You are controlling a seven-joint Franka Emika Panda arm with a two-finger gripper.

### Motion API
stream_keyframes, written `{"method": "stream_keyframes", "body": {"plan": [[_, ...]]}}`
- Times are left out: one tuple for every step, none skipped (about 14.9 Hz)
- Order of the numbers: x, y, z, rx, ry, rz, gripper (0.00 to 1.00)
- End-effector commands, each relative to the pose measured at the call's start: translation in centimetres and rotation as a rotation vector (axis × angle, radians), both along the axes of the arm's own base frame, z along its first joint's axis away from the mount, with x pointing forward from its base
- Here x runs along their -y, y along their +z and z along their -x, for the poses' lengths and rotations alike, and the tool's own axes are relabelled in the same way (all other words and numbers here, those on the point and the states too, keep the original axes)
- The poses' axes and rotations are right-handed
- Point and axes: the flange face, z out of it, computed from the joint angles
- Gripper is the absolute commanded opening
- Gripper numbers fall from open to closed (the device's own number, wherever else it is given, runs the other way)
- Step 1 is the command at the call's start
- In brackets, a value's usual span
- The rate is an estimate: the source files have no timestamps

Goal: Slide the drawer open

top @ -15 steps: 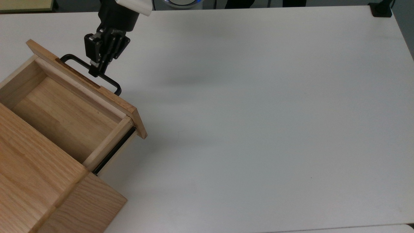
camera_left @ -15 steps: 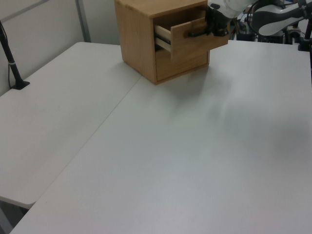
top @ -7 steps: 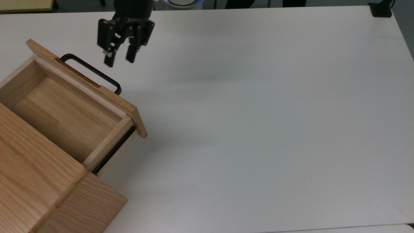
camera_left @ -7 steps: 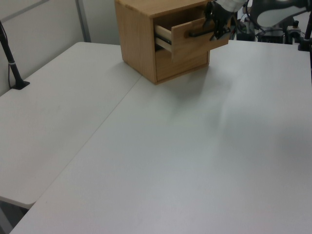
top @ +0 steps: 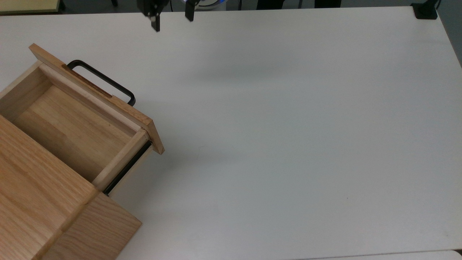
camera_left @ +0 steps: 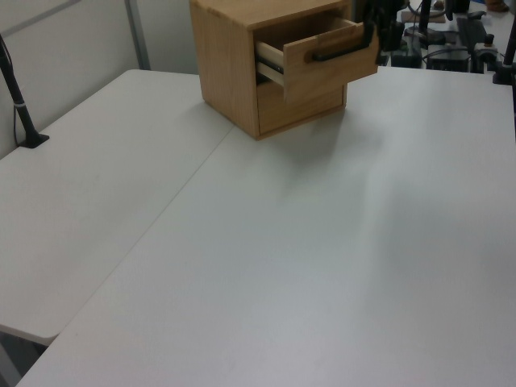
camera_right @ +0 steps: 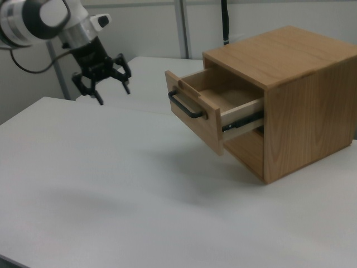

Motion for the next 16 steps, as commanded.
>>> {"method": "stream_keyframes", "body": {"plan": [[-2.3,1.3,1.6,-0.076,-0.128,-0.052,0.84],[-2.3,1.9,2.0,-0.073,-0.258,-0.103,0.84],[-2.3,2.3,2.1,-0.065,-0.358,-0.137,0.86],[-2.0,2.5,2.2,-0.066,-0.445,-0.154,0.95],[-1.9,2.4,2.5,-0.076,-0.512,-0.155,1.00],[-1.7,2.1,2.7,-0.099,-0.539,-0.148,1.00],[-1.2,1.7,2.7,-0.112,-0.555,-0.145,1.00],[-0.6,1.2,2.4,-0.122,-0.576,-0.146,1.00],[0.0,0.9,2.2,-0.134,-0.593,-0.159,1.00],[0.6,0.2,1.8,-0.150,-0.608,-0.168,1.00],[0.5,-0.7,1.4,-0.166,-0.612,-0.163,1.00],[0.5,-0.6,1.3,-0.162,-0.613,-0.165,1.00],[0.6,-0.4,1.4,-0.160,-0.614,-0.169,1.00],[1.2,-0.1,1.5,-0.159,-0.640,-0.200,1.00],[1.5,0.1,1.5,-0.153,-0.685,-0.223,1.00],[1.6,0.3,1.6,-0.149,-0.720,-0.232,1.00]]}}
